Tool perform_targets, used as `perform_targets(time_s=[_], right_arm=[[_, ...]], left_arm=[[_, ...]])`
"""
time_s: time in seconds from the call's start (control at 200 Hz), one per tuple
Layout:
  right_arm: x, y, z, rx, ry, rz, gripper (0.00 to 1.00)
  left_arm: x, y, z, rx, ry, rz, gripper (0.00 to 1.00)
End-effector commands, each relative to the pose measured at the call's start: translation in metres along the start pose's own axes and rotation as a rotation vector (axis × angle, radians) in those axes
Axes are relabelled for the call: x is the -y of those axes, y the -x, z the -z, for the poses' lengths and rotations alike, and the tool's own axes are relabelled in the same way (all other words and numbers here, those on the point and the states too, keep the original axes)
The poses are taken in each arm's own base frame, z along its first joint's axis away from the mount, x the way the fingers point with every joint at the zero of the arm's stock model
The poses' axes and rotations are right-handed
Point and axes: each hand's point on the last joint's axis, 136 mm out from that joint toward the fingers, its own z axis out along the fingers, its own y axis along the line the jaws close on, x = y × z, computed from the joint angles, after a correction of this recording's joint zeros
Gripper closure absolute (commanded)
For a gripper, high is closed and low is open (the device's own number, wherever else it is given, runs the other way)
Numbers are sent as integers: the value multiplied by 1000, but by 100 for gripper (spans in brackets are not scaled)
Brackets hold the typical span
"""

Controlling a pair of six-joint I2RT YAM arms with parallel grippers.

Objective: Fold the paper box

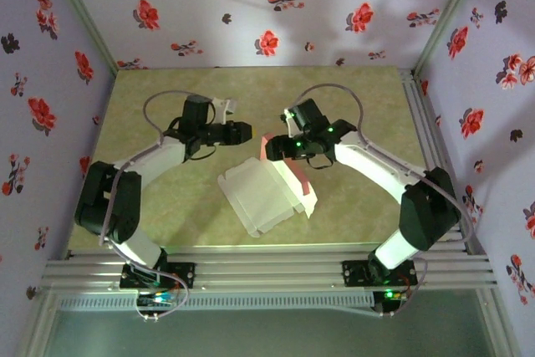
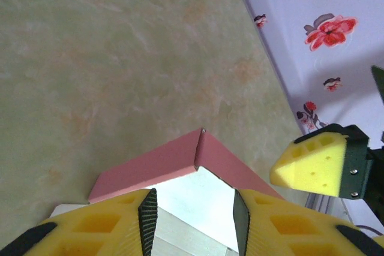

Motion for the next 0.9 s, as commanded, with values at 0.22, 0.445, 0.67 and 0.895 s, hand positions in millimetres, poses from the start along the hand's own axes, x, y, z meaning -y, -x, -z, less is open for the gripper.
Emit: perform_targets(time_s=[0.22,0.445,0.67,0.895], right_arm=[[7,-10,8,-78,-43,129,29],[20,-19,-2,-155,-164,253,36],[8,-21,-24,-224,-184,390,50],[-12,-8,-43,-269,-201,595,57]], left_arm=[[8,-1,-13,-100,11,-4,59],[9,-3,-21,-131,11,-5,60],[-7,4,-8,-90,52,71,61],[-26,9,23,-24,96,147,63]])
